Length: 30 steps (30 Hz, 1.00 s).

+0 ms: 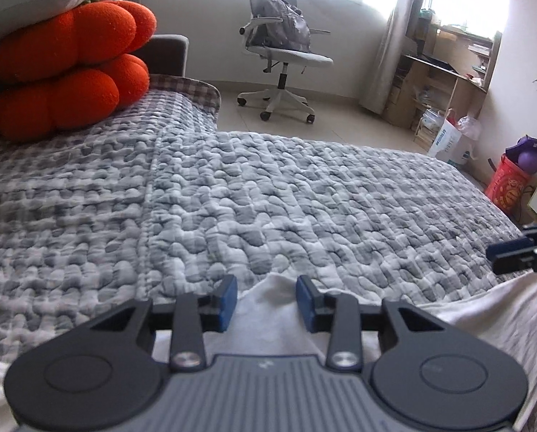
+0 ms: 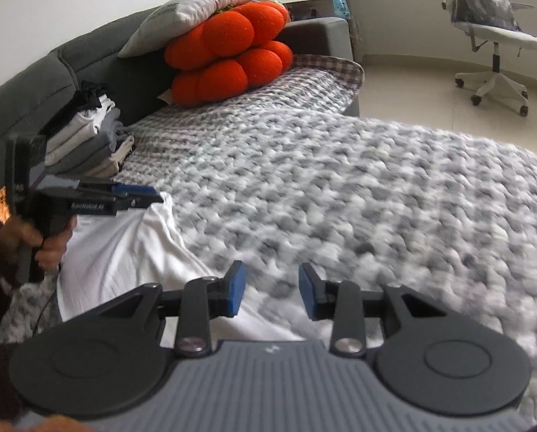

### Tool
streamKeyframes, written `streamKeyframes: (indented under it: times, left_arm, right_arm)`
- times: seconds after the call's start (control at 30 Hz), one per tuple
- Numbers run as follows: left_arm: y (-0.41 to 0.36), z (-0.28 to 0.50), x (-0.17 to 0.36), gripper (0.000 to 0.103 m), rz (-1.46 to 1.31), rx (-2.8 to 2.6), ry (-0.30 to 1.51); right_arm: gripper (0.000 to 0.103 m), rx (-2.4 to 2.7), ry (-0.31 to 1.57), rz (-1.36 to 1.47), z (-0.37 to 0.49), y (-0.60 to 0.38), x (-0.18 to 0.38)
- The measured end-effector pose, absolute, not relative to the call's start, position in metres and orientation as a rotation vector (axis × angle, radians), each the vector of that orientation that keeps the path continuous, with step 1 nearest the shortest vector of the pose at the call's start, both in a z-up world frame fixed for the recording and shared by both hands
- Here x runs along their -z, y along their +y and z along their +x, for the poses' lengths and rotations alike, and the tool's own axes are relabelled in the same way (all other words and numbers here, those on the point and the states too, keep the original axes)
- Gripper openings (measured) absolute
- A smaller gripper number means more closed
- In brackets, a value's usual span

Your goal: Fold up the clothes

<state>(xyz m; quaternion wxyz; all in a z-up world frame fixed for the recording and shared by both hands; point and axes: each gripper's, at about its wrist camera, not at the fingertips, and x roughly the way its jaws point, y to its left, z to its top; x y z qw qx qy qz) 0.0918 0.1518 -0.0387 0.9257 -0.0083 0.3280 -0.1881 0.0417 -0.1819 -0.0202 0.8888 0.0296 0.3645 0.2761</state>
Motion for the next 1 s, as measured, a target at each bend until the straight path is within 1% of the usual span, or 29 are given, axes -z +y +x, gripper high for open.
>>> streamKeyframes:
  times: [0.07,0.1,0.17,0.2,0.3,0.4,0.47,0.57,0.67,0.7,0.77,1.0]
  left_arm:
    - [0.148,0.095,0.041,0.034,-0.001,0.398,0.677]
    - [0.147,0.097,0.042,0.029,0.007,0.404,0.680]
    - [0.143,0.100,0.044,0.023,0.022,0.416,0.684]
    - [0.142,0.102,0.044,0.018,0.030,0.422,0.686]
    - [0.139,0.093,0.042,0.007,0.027,0.394,0.648]
    - [0.136,0.085,0.039,0.005,0.024,0.367,0.609]
    - [0.134,0.079,0.037,0.004,0.021,0.348,0.584]
    - [0.131,0.070,0.034,0.004,0.018,0.321,0.545]
    - [0.135,0.064,0.031,0.004,-0.006,0.301,0.513]
    - [0.135,0.061,0.031,0.004,-0.007,0.294,0.505]
    - [0.136,0.056,0.030,0.004,-0.008,0.280,0.490]
    - [0.137,0.057,0.030,0.004,-0.025,0.240,0.465]
  right_arm:
    - [0.037,-0.566,0.767,0.048,0.037,-0.187,0.023]
    - [0.037,-0.560,0.772,0.041,0.036,-0.189,0.024]
    - [0.037,-0.549,0.782,0.031,0.032,-0.193,0.028]
    - [0.037,-0.546,0.787,0.029,0.031,-0.194,0.029]
    - [0.037,-0.539,0.798,0.025,0.026,-0.198,0.034]
    - [0.034,-0.534,0.805,0.015,0.022,-0.198,0.037]
    - [0.030,-0.528,0.810,0.001,0.020,-0.197,0.039]
    - [0.028,-0.524,0.812,-0.029,0.021,-0.195,0.041]
    - [0.017,-0.526,0.811,-0.085,0.020,-0.189,0.041]
    - [0.009,-0.532,0.806,-0.112,0.018,-0.185,0.041]
    - [0.006,-0.522,0.779,-0.157,0.012,-0.180,0.040]
    - [0.004,-0.443,0.705,-0.087,0.007,-0.189,0.039]
